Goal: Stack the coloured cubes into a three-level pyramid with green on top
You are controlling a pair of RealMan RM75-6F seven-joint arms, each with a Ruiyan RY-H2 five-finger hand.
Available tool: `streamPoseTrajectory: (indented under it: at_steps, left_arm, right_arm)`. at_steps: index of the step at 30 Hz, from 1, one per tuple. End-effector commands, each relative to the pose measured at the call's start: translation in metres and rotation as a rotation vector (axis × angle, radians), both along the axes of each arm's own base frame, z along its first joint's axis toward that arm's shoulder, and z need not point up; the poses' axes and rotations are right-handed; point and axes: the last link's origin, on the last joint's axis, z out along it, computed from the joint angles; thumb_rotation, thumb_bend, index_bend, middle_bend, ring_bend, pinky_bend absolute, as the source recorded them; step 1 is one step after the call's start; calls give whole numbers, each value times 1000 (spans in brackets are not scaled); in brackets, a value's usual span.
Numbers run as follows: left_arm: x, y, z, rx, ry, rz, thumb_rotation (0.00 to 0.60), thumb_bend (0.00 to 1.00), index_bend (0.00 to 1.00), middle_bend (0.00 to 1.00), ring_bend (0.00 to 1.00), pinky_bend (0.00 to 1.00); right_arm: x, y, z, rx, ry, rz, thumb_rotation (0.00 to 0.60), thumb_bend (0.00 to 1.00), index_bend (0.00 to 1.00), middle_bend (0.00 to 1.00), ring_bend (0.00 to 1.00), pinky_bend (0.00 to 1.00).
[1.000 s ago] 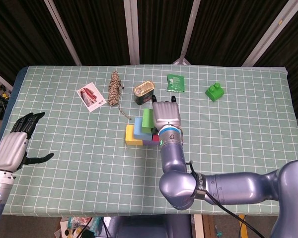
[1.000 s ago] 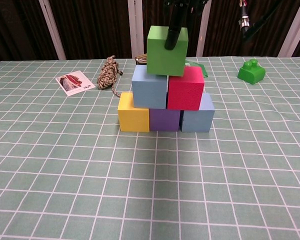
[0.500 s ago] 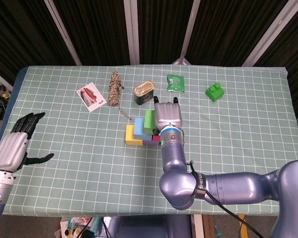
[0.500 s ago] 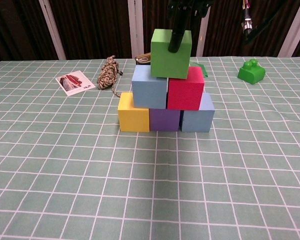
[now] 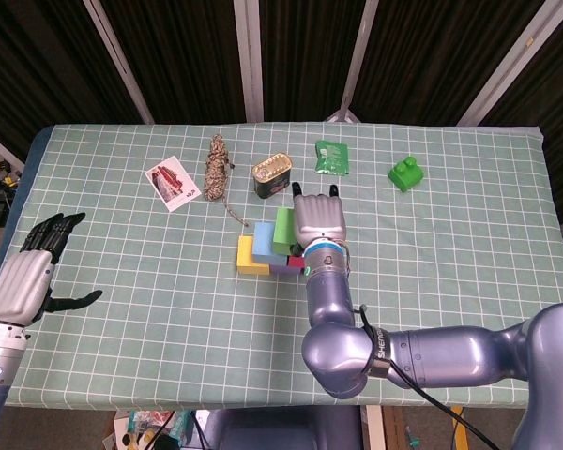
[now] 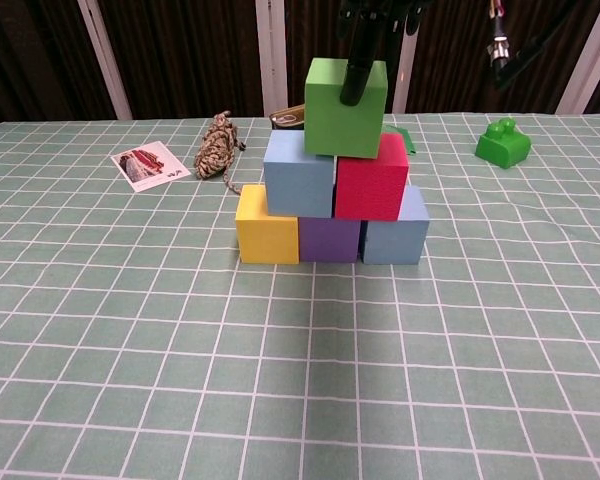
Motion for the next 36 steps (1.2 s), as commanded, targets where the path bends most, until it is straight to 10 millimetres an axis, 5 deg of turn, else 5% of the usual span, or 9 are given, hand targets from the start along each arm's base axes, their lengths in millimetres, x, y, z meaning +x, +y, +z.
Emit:
streamPoseTrajectory:
  at_steps: [1,36]
  left_arm:
    - [0,0,0,1,0,-1,600,66,47,75,18,30]
    - [0,0,-3,-6,8,-1,600,66,48,75,18,29]
  right_arm:
    - [-1,1,-1,3,1,-2,600,289,0,431,277,0]
    - [0,-4,-3,-4,-33,15,600,289,0,431,277,0]
